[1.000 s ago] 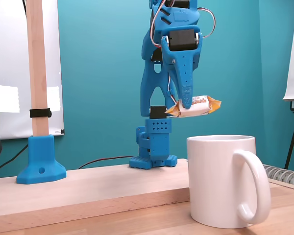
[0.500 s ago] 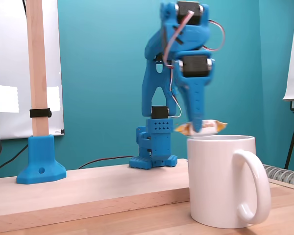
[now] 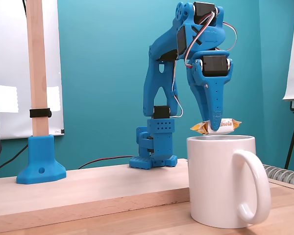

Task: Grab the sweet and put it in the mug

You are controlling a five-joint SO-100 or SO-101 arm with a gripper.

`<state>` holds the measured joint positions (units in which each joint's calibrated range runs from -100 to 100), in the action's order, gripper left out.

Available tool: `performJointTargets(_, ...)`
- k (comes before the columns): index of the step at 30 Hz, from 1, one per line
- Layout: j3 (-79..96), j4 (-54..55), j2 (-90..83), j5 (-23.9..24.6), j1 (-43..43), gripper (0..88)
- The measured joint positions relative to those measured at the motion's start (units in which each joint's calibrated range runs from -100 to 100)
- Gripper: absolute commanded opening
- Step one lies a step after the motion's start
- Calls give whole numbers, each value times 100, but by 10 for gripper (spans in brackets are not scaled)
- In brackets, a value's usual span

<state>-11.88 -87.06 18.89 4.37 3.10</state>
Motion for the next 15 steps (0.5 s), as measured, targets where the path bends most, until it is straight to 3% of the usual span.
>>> performJointTargets(8, -9, 187, 0, -15, -273, 73)
performJointTargets(15, -9, 732, 0, -132, -273, 204)
